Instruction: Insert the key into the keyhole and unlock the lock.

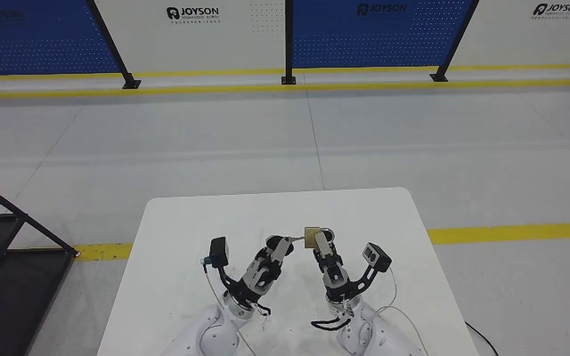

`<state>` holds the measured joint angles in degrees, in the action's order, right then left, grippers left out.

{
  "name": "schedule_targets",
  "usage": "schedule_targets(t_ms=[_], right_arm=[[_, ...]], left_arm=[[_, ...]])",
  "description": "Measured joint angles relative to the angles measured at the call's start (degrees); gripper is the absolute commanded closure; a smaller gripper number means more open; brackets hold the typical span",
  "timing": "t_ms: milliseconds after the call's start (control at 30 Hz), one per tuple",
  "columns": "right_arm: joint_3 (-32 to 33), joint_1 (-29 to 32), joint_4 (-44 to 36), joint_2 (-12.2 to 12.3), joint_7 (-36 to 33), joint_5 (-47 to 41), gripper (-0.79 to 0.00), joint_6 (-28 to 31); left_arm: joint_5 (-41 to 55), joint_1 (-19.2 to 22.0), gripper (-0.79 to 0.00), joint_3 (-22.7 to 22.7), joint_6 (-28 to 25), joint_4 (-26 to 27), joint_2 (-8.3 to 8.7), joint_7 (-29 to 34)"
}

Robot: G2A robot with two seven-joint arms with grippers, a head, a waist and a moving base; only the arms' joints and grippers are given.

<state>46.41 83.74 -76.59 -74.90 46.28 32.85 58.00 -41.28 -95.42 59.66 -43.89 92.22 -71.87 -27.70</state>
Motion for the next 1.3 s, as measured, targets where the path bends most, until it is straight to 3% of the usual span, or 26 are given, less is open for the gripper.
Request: schedule_targets(t_ms=[1300], right_arm=[[0.00, 0.00, 0.00, 0.00, 0.00, 0.00, 0.000, 0.00]], left_arm=[[0.76, 0.03, 0.000, 0.52, -0.86, -0.41, -0.56, 2.18]])
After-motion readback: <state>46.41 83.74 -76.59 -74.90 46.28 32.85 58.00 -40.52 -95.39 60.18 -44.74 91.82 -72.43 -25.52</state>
